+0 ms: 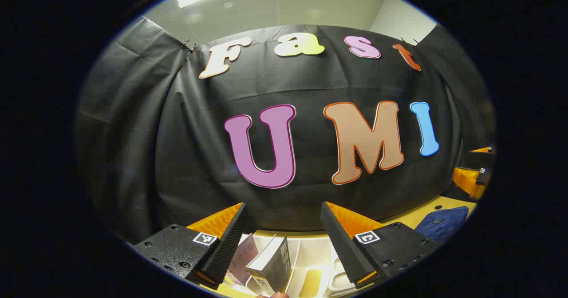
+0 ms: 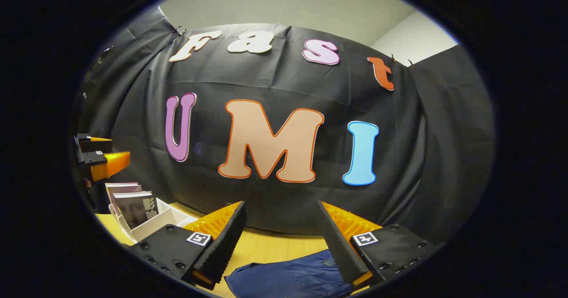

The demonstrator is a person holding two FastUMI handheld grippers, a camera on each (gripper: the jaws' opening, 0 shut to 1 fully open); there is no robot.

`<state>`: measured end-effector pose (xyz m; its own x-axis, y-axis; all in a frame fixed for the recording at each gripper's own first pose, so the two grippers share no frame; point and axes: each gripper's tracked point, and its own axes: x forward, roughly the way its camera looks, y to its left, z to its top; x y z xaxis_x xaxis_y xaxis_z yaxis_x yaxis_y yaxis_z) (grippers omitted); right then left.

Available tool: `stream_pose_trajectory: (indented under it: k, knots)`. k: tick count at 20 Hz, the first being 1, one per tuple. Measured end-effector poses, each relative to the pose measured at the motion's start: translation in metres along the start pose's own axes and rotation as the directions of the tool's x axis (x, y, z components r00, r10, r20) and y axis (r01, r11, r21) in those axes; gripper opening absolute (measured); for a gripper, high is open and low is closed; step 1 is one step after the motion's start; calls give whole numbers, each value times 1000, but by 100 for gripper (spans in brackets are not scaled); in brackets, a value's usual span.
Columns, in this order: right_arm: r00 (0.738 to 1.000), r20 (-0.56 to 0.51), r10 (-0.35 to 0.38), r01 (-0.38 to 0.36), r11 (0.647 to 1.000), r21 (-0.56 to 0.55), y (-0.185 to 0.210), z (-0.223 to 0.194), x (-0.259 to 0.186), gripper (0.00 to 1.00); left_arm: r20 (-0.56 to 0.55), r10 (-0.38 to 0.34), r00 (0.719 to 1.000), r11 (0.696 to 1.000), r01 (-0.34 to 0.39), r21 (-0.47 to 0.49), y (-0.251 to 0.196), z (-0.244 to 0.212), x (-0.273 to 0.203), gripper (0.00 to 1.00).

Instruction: Open the schoolbag, grab two books from the bookshelf and put them into the schoolbag.

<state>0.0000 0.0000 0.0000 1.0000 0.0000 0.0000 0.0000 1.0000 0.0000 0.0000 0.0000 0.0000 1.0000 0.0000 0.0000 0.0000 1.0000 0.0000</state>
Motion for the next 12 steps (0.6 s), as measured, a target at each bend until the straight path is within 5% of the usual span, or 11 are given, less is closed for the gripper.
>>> stream_pose_trajectory:
  k: [12]
  knots:
    - [998, -44, 33, -34, 999, -13, 4, -19, 3, 100, 10, 9, 1000, 1000, -9, 10, 1, 0, 0, 96]
